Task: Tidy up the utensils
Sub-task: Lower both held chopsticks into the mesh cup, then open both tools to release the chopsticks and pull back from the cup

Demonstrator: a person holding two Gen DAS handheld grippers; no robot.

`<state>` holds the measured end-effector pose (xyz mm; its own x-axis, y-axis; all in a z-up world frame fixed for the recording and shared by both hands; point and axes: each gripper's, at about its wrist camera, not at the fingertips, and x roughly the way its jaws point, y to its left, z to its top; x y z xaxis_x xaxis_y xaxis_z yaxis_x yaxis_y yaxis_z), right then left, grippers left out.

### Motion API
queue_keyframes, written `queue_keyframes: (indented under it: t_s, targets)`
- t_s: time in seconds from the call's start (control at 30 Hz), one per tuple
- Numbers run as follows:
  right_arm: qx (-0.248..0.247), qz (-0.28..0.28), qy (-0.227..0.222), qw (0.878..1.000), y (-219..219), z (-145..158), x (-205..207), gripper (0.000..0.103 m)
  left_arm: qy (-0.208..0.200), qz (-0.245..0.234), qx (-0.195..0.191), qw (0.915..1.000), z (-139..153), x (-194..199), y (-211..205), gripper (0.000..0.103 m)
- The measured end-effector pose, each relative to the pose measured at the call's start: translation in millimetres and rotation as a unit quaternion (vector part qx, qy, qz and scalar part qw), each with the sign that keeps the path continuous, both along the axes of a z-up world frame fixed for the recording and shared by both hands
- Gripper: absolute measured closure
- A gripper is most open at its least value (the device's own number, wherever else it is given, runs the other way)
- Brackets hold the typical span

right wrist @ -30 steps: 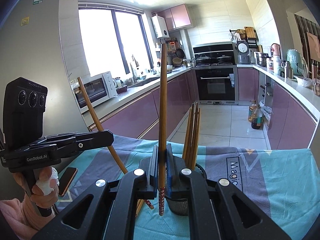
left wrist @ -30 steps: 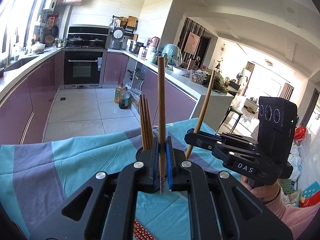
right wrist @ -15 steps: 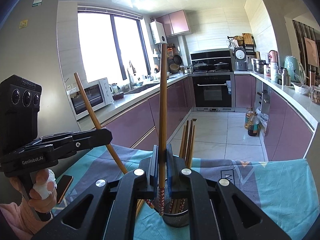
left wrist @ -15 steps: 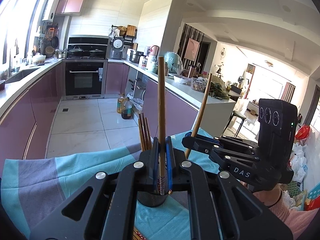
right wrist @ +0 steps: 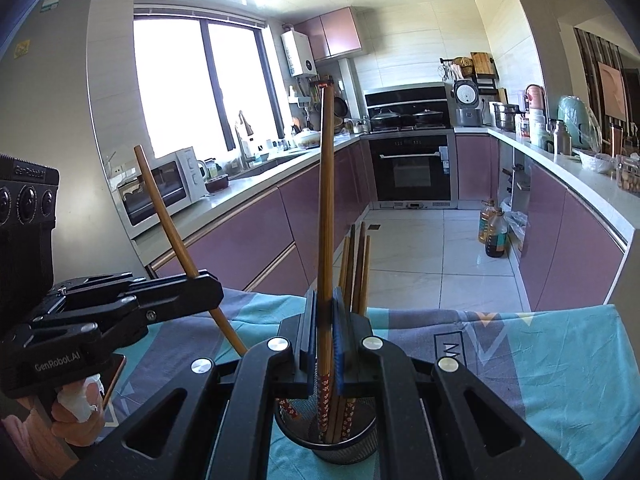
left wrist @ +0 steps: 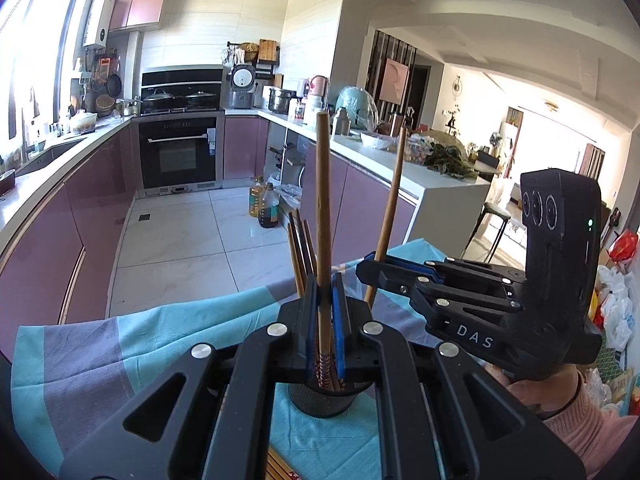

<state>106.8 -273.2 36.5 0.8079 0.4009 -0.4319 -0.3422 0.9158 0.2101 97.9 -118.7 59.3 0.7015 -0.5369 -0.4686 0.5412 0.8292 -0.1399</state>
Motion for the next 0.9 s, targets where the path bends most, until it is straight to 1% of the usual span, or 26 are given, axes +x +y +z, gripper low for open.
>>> queue_keyframes:
  t_s: [0.27,0.5,0.63,0.83,0.9]
  targets:
    - [-0.015,0.004,0.032,0.999,4,-17,11,0.097,0.031,-0.018,0.027,0.9990,-16,-8,-8,0.096]
    - [-0.024,0.011,0.065,0.998,7,-33,17,0.097,0.061,-0.030,0.045,0.9967,-21,-4,-10,0.096]
    - [-0.023,0.012,0.080,0.996,7,-41,22,0.097,0.076,-0.033,0.058,0.9949,-21,5,-15,0.096]
    - [-0.018,0.010,0.089,0.996,8,-44,29,0.097,0.099,-0.030,0.063,0.9927,-21,35,-24,0.096]
    - [-0.017,0.009,0.090,0.996,8,-44,31,0.097,0.101,-0.028,0.062,0.9925,-22,38,-23,0.096]
